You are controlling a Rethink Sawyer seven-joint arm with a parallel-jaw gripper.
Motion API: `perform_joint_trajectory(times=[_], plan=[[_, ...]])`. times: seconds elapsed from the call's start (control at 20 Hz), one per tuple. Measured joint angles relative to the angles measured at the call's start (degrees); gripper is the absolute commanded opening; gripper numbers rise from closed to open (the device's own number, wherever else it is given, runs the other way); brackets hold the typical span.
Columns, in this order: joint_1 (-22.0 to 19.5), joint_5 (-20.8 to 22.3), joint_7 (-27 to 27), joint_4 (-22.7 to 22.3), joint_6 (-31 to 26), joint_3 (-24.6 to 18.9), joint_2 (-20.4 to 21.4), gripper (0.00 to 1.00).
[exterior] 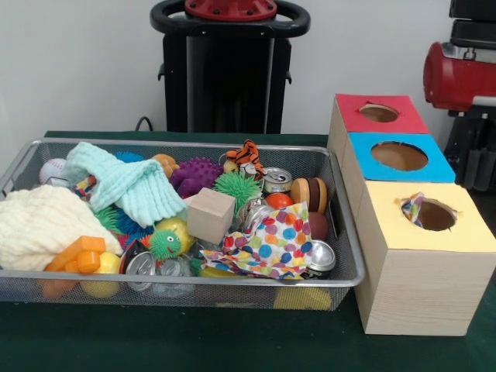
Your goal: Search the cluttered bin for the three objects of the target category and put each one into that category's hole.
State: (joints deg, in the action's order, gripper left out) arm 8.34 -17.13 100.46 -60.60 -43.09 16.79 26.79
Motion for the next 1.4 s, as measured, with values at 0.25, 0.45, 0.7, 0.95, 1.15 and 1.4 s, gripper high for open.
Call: perform_joint_trajectory(times=[0.25, 0.45, 0.7, 0.95, 1.15, 1.4], plan=[[-1.2, 0.2, 0.0, 3.5, 0.0, 0.0, -1.6, 0.0], [-2.6, 0.7, 0.0, 5.8, 0.0, 0.0, -2.7, 0.0], [-4.3, 1.6, 0.0, 6.4, 0.0, 0.0, -3.3, 0.0], [-6.2, 3.2, 0.0, 6.4, 0.0, 0.0, -3.5, 0.0], [-7.9, 4.8, 0.0, 6.2, 0.0, -0.2, -3.4, 0.0], [-9.1, 6.1, 0.0, 4.9, 0.0, -1.0, -3.3, 0.0]])
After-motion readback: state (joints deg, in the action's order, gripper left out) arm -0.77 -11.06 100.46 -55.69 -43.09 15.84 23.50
